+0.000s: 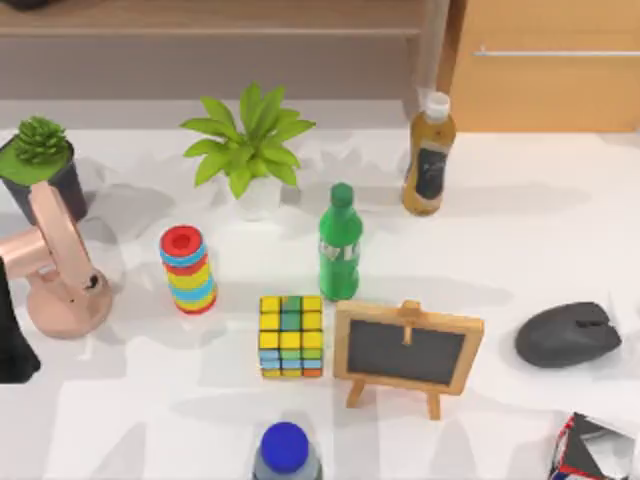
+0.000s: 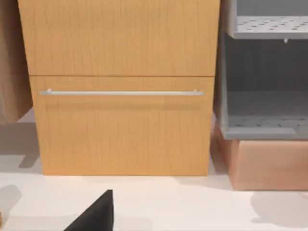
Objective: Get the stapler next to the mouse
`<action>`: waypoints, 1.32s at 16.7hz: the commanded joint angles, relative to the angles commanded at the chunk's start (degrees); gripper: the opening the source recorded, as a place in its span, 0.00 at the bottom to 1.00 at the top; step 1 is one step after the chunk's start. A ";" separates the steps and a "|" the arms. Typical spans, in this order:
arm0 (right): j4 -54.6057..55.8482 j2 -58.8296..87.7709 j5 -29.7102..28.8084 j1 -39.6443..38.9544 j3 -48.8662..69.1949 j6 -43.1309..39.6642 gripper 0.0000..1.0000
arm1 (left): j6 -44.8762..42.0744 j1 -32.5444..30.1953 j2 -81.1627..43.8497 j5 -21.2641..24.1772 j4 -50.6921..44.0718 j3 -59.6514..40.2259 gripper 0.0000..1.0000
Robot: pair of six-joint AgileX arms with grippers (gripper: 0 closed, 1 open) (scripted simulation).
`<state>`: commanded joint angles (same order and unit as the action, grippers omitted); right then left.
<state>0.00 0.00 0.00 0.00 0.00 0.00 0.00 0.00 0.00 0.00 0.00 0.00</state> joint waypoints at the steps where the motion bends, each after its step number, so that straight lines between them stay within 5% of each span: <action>1: 0.00 0.00 0.00 0.00 0.00 0.00 1.00 | 0.00 0.00 0.00 0.00 0.00 0.00 1.00; 7: -7.53 9.30 0.03 2.48 6.51 1.81 1.00 | 0.00 0.00 0.00 0.00 0.00 0.00 1.00; 22: -50.33 77.14 0.19 16.57 43.54 12.11 1.00 | 0.00 0.00 0.00 0.00 0.00 0.00 1.00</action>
<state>-50.33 77.14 0.19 16.57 43.54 12.11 0.00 0.00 0.00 0.00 0.00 0.00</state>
